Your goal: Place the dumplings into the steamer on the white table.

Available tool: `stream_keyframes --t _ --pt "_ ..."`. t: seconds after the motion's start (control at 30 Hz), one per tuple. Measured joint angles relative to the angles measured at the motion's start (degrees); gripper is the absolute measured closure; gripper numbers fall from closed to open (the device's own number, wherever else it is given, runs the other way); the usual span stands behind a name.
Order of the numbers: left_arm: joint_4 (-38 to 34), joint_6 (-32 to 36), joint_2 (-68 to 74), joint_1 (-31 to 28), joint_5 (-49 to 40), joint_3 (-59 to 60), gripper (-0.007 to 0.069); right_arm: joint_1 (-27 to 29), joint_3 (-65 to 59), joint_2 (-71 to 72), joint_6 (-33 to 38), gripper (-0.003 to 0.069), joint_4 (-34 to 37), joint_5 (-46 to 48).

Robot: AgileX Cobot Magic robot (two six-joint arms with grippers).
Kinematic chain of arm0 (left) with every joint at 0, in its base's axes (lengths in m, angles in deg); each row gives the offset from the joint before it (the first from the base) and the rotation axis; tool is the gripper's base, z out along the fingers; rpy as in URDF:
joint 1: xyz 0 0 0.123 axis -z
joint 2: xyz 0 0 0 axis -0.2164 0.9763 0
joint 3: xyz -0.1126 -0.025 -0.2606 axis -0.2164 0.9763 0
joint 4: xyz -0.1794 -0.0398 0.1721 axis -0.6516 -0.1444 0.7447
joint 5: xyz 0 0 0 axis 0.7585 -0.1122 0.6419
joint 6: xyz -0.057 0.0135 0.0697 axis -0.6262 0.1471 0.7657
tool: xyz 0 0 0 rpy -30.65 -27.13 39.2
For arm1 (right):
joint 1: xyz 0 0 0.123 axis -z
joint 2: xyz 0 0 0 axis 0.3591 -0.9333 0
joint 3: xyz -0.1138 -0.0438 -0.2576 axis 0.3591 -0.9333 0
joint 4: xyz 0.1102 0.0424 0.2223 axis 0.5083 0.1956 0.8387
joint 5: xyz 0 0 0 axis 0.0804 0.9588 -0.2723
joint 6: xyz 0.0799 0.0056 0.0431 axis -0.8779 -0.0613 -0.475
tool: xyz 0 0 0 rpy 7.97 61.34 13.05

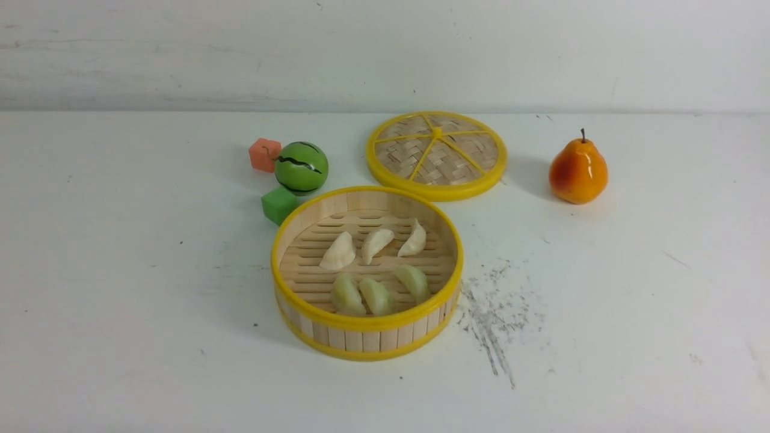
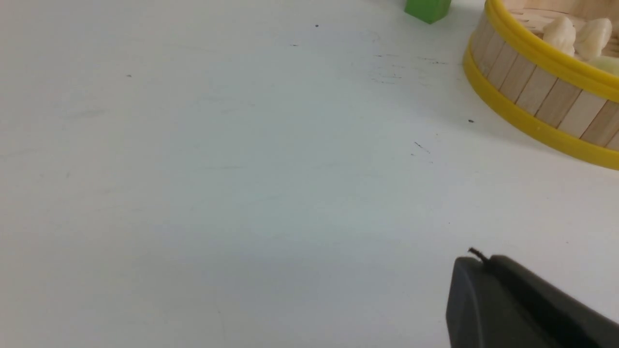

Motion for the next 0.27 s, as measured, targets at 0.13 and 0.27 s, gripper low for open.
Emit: stream_keyframes --t 0.13,0.27 --pt "0.0 0.0 0.0 0.0 0.0 0.0 0.0638 0.0 0.0 0.0 0.0 0.0526 0.0 0.0" --pt "0.0 0.0 0.0 0.0 0.0 0.0 0.0638 0.0 0.0 0.0 0.0 0.0522 0.0 0.0"
